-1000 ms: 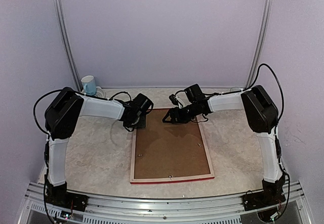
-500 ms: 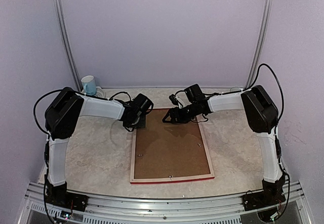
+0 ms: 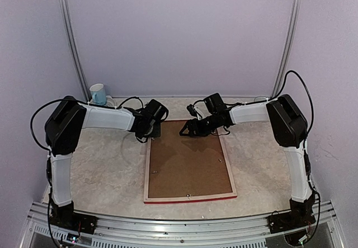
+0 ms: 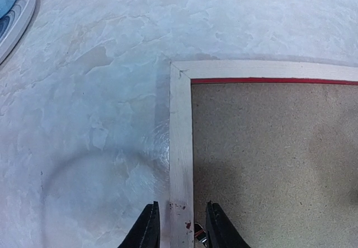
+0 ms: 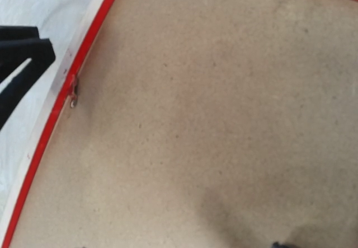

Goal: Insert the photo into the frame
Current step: Press the fastener onto the backboard.

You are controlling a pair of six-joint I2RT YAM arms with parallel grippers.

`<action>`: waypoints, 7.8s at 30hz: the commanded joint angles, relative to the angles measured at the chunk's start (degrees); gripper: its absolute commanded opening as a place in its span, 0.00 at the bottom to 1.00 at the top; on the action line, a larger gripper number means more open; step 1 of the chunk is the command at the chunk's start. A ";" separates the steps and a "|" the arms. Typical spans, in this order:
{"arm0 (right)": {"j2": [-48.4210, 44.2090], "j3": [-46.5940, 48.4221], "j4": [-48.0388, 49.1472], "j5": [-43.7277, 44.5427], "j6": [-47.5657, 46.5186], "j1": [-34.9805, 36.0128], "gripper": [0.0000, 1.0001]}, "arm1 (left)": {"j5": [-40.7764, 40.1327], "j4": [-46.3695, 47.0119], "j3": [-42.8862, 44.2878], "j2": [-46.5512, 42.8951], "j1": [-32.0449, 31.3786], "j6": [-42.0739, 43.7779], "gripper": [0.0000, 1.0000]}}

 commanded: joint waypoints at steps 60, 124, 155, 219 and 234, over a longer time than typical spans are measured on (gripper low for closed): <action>1.00 -1.53 -1.57 0.32 -0.50 0.65 0.70 | 2.78 -3.65 0.41 5.27 -0.38 -3.87 0.38; -17.28 -9.31 -10.87 18.08 -4.03 -12.74 0.95 | -0.03 7.32 -8.53 -7.80 -1.52 -0.02 0.99; -5.62 -5.27 -10.01 16.71 -3.33 -13.37 0.65 | 1.59 8.50 -10.77 -6.49 -1.61 -0.60 0.99; -5.03 -1.73 -14.24 23.01 -4.84 -9.22 0.50 | 1.77 9.91 -13.21 -6.93 -1.87 -1.28 0.99; -5.78 -1.66 -15.68 26.04 -5.38 -9.41 0.45 | 1.94 10.26 -13.60 -6.94 -1.87 -1.40 0.99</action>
